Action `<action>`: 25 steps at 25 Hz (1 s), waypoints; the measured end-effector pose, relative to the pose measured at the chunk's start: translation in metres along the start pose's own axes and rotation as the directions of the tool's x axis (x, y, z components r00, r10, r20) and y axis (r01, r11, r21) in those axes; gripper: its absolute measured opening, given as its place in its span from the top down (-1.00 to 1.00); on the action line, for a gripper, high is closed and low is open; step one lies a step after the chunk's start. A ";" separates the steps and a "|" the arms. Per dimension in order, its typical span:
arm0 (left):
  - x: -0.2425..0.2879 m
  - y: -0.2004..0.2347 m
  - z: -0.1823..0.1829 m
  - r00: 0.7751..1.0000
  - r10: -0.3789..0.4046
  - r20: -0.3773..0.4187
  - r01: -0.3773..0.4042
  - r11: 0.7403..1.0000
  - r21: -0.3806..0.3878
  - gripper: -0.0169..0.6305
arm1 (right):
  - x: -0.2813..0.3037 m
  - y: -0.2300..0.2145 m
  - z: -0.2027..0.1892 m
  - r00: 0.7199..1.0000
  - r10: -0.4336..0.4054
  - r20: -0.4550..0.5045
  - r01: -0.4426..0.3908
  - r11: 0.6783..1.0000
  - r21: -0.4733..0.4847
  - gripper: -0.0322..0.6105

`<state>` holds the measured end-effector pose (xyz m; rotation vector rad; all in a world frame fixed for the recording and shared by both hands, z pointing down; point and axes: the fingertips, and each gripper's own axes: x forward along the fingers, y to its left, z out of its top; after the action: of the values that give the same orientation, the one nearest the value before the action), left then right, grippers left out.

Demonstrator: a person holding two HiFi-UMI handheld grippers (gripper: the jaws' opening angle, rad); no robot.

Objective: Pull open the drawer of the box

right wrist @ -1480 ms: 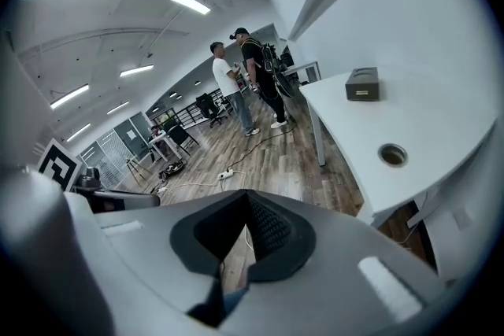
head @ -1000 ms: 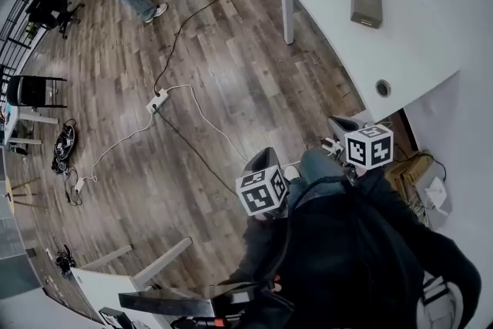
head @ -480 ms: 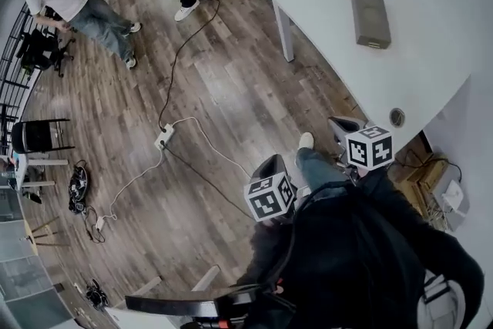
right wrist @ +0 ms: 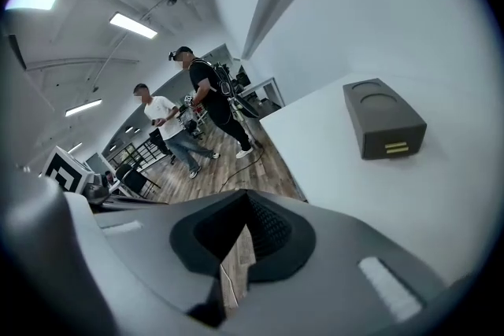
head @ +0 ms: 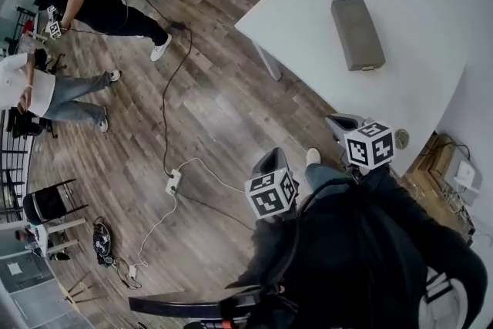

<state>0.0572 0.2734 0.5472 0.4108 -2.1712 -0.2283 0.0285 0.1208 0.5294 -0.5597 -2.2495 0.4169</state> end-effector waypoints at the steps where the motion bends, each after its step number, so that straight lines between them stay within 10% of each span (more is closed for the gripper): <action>1: 0.007 -0.002 0.009 1.000 -0.012 -0.002 0.012 1.000 0.012 0.96 | 0.002 -0.005 0.006 1.000 -0.012 0.007 0.012 1.000 0.009 0.92; 13: 0.085 -0.075 0.078 0.969 -0.208 -0.130 0.234 0.945 0.227 0.96 | -0.037 -0.094 0.041 0.956 -0.260 0.134 0.222 0.943 0.247 0.92; 25: 0.194 -0.139 0.193 0.865 -0.361 -0.348 0.496 0.714 0.494 0.96 | -0.036 -0.174 0.093 0.798 -0.561 0.220 0.353 0.731 0.584 0.92</action>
<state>-0.1769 0.0746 0.5357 1.2408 -1.8477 0.2270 -0.0650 -0.0573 0.5261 0.4194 -2.3873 0.8886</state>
